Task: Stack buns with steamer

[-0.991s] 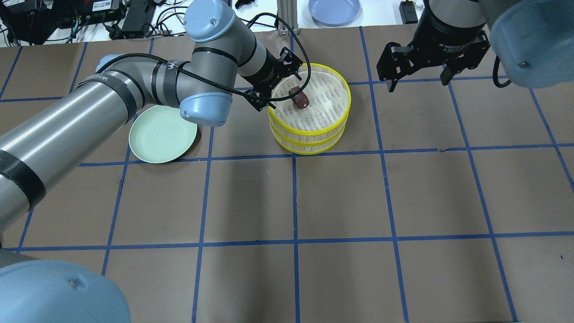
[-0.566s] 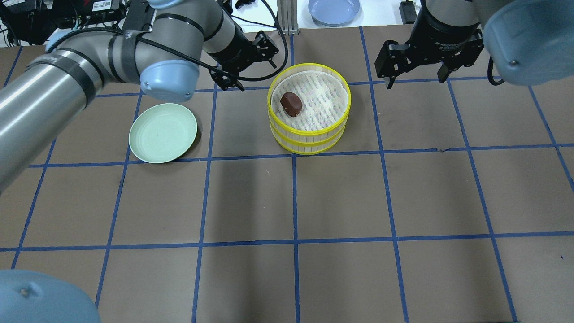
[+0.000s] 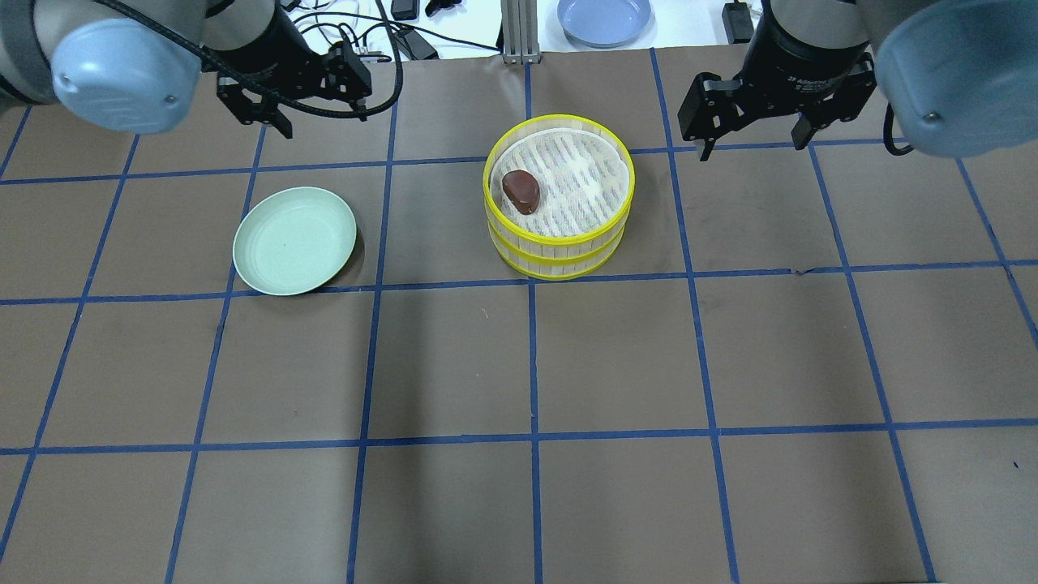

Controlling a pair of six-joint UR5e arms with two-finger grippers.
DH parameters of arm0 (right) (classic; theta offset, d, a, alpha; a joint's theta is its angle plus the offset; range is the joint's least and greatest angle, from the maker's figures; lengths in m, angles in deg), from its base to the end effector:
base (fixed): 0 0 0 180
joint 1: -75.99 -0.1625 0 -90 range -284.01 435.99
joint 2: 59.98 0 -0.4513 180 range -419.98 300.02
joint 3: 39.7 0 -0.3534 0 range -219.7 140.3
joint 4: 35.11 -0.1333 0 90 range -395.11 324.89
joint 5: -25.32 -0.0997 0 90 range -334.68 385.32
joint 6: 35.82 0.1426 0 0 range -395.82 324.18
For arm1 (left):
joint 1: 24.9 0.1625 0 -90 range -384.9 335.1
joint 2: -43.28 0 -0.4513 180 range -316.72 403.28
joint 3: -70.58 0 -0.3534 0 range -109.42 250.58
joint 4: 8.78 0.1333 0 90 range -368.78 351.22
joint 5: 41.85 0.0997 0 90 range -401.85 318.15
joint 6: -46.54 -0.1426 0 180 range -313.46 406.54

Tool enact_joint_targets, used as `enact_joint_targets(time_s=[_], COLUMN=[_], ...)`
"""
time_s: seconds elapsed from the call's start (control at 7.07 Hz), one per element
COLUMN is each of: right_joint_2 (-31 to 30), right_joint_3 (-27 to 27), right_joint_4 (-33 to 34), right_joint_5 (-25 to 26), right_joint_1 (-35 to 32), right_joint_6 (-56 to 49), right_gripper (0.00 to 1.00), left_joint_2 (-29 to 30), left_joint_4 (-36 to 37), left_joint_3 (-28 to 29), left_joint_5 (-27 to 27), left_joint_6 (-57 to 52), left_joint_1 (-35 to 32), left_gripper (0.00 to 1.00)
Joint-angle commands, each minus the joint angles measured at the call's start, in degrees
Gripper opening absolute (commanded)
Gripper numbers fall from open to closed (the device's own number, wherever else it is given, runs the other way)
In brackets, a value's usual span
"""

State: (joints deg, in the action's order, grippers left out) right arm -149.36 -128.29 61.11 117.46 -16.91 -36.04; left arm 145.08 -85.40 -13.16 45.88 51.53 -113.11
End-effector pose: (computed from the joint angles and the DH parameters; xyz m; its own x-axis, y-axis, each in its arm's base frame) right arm 0.1518 -0.4675 0.4894 -0.9981 -0.0498 0.0375 -0.0540 0.9911 -0.1219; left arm -0.1213 -0.5663 0.4426 -0.9924 -0.1118 0.0510 -0.1177 0.9842 -0.1325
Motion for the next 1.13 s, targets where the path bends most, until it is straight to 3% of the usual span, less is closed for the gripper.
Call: enact_joint_targets(time_s=[0.0,0.42,0.99], right_joint_2=[-0.2,-0.7,-0.7], right_joint_3=[0.0,0.0,0.0], right_joint_4=[-0.2,-0.4,3.4], right_joint_5=[0.0,-2.2,-2.1], right_joint_1=[0.2,0.2,0.4], right_joint_6=[1.1,1.2,-0.2], right_gripper=[1.00,1.00,1.00], left_joint_2=[-4.4,-8.4,-8.8], left_joint_4=[-9.1,-13.3,-13.6], left_joint_3=[0.9,-0.3,-2.5], left_joint_5=[5.3,3.3,2.8], left_joint_6=[-8.3,-8.9,-9.0], left_joint_1=[2.1,3.7,3.7], left_gripper=[1.00,1.00,1.00])
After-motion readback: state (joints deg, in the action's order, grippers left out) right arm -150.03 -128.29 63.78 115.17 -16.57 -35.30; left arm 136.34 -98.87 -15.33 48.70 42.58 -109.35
